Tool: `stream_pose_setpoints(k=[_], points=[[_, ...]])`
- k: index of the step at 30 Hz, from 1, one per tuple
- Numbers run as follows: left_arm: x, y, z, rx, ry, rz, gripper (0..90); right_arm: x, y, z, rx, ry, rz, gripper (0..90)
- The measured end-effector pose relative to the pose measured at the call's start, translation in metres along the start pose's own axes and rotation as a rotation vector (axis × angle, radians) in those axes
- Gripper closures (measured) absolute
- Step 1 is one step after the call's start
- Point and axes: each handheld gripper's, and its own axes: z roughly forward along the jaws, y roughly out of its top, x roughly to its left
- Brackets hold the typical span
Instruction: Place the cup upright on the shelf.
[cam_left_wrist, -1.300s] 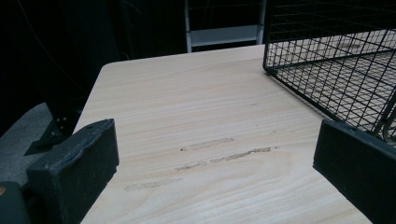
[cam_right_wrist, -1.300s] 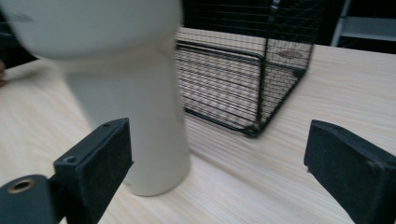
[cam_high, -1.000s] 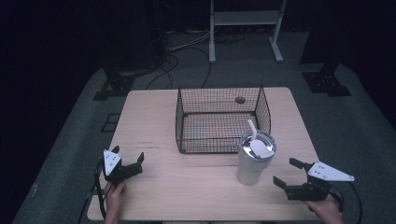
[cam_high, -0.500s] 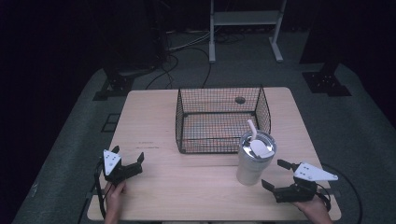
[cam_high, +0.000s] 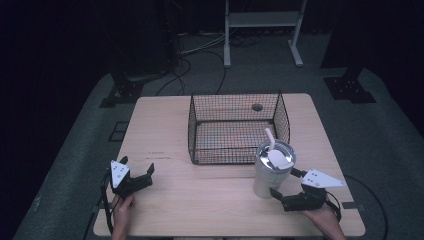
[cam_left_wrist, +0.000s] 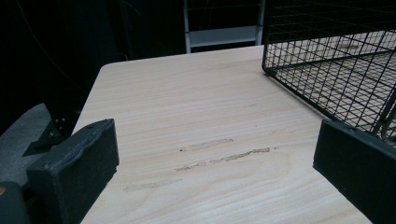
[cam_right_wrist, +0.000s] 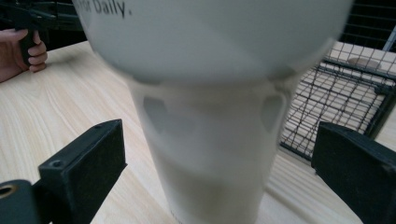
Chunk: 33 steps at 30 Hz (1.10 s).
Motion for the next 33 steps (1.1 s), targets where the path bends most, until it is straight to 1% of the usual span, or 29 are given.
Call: stream_pose_setpoints(k=[4, 9, 12, 13, 14, 15, 16, 18, 19, 21, 27, 28, 29, 33], points=[[0.0, 0.0, 0.0, 0.0, -0.001, 0.0, 0.0, 0.001, 0.003, 0.004, -0.005, -0.007, -0.012, 2.3], [0.0, 0.0, 0.0, -0.001, -0.001, 0.001, 0.0, 0.0, 0.004, 0.012, -0.028, -0.004, -0.002, 2.3], [0.0, 0.0, 0.0, 0.0, -0.001, 0.001, 0.0, 0.002, 0.005, 0.015, -0.034, -0.001, 0.003, 2.3], [0.0, 0.0, 0.0, -0.001, -0.001, 0.001, 0.0, 0.002, 0.006, 0.017, -0.035, -0.002, 0.002, 2.3], [0.0, 0.0, 0.0, -0.001, -0.001, 0.001, 0.0, 0.002, 0.007, 0.02, -0.04, -0.006, -0.012, 2.3], [0.0, 0.0, 0.0, -0.001, -0.001, 0.001, 0.0, 0.002, 0.007, 0.02, -0.04, -0.006, -0.012, 2.3], [0.0, 0.0, 0.0, -0.001, -0.002, 0.001, 0.0, 0.002, 0.008, 0.022, -0.055, -0.006, -0.008, 2.3], [0.0, 0.0, 0.0, -0.001, -0.002, 0.001, 0.0, 0.002, 0.008, 0.023, -0.059, -0.006, -0.007, 2.3], [0.0, 0.0, 0.0, -0.001, -0.002, 0.001, 0.0, 0.002, 0.009, 0.025, -0.074, -0.007, -0.01, 2.3], [0.0, 0.0, 0.0, -0.001, -0.002, 0.002, 0.0, 0.003, 0.009, 0.026, -0.083, -0.007, -0.008, 2.3], [0.0, 0.0, 0.0, -0.002, -0.004, 0.003, 0.0, 0.005, 0.01, 0.031, -0.097, -0.001, -0.006, 2.9], [0.0, 0.0, 0.0, -0.002, -0.004, 0.003, 0.0, 0.005, 0.01, 0.032, -0.097, -0.001, -0.01, 4.0], [0.0, 0.0, 0.0, -0.003, -0.004, 0.003, 0.0, 0.006, 0.01, 0.033, -0.098, 0.0, 0.0, 4.7], [0.0, 0.0, 0.0, -0.003, -0.004, 0.002, 0.0, 0.007, 0.01, 0.035, -0.105, -0.001, -0.005, 5.4]])
